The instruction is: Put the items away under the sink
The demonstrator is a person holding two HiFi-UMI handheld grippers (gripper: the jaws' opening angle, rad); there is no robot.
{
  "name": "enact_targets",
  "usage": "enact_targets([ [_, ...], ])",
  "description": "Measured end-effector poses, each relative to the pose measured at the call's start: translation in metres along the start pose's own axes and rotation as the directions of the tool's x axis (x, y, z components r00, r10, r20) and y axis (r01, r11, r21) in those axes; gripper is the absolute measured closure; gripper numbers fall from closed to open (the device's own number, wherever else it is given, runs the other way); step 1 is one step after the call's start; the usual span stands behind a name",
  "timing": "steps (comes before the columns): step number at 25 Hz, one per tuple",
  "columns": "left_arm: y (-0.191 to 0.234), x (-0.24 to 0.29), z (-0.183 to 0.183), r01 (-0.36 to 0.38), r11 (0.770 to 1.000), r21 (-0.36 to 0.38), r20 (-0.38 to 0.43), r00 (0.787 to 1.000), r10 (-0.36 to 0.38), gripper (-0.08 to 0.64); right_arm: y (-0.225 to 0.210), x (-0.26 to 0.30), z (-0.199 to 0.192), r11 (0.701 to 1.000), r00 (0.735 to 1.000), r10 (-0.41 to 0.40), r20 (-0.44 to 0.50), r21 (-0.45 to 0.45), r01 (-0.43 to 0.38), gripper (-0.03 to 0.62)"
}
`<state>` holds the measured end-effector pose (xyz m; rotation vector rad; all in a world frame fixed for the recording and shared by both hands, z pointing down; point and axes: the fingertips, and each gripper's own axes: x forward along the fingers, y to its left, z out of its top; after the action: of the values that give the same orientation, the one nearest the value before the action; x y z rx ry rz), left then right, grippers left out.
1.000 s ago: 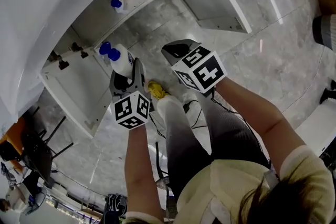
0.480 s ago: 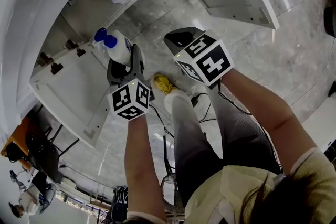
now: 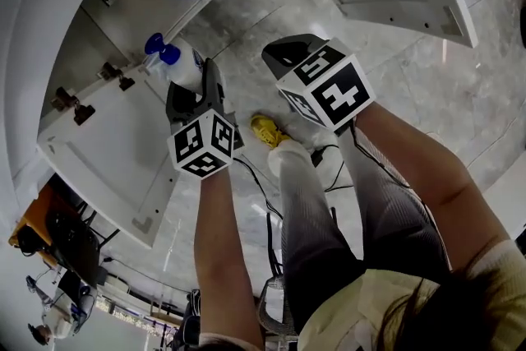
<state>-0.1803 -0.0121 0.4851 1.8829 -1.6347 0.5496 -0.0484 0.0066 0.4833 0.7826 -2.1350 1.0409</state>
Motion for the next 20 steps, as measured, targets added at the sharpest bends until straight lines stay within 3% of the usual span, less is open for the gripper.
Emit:
enact_targets([
  [13,0.03,0.049,-0.01,-0.022,1.0,-0.007,0.021,1.0,0.022,0.267,-0.018,0.034,-0.003,1.0,1.0,-0.012,0.018,0.005,0.012,0.566],
  [20,0.053,0.068,-0.014,-0.07,0.997,-0.013,0.047,0.996,0.07,0.267,-0.022,0.043,-0.01,0.999,1.0,-0.008,0.027,0.034,0.007,0.566],
])
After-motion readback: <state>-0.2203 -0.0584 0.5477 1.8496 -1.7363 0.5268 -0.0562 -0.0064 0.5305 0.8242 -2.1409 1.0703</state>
